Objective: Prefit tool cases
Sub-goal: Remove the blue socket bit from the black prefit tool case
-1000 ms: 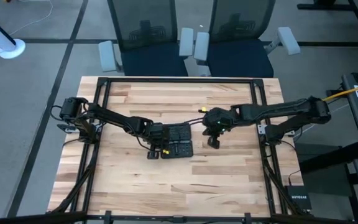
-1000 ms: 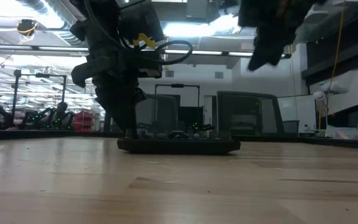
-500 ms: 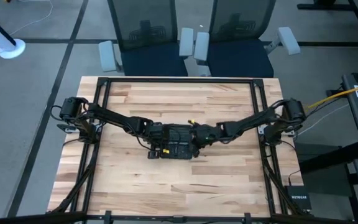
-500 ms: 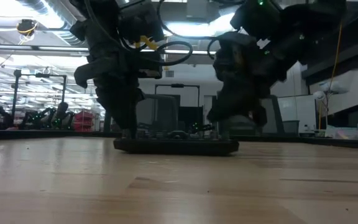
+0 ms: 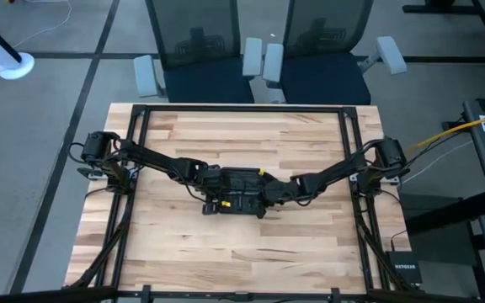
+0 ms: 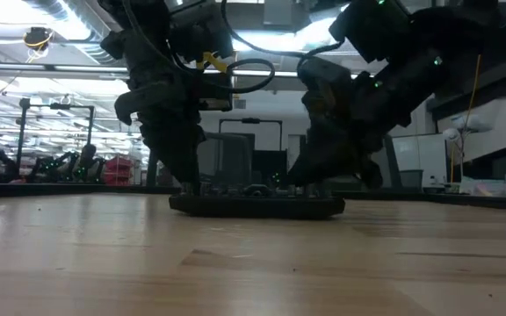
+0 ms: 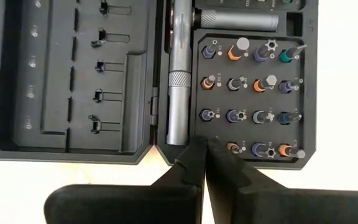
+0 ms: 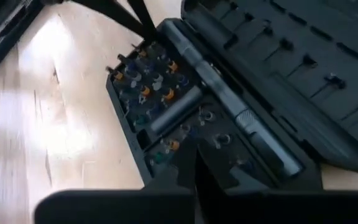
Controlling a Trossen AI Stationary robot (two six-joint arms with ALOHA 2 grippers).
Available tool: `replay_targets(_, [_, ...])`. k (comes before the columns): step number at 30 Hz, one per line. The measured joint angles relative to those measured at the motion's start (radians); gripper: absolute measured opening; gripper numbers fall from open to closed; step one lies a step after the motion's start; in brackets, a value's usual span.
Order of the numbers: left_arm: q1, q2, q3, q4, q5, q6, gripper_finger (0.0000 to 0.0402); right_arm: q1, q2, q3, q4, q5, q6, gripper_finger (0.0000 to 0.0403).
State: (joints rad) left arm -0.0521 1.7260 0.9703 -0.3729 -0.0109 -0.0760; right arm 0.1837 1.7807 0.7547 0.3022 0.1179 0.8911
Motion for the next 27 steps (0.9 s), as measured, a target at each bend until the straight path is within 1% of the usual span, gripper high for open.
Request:
replay_targets(4, [0.000, 0.000, 0.000, 0.004, 0.000, -0.007, 0.0000, 0.000, 0.031, 0.003, 0.016, -0.011, 0.026, 0.0000])
replay_targets(10, [0.000, -0.008, 0.020, -0.004, 0.000, -0.022, 0.0000, 0.000, 0.037, 0.004, 0.014, 0.005, 0.033, 0.0000])
replay_targets(13, [0.000, -0.046, 0.032, 0.021, 0.007, -0.022, 0.0000, 0.000, 0.038, 0.003, 0.013, 0.005, 0.033, 0.0000])
replay_targets(20, [0.000, -0.118, 0.031, -0.034, 0.007, -0.024, 0.0000, 0.000, 0.039, 0.002, 0.009, 0.022, 0.033, 0.0000])
replay_targets(24, [-0.006, -0.119, 0.030, -0.094, 0.008, 0.032, 0.0000, 0.000, 0.040, 0.002, 0.010, 0.022, 0.033, 0.0000])
replay_targets(27, [-0.006, -0.095, 0.028, -0.091, 0.027, 0.096, 0.0006, 0.000, 0.041, 0.002, 0.012, 0.022, 0.033, 0.0000])
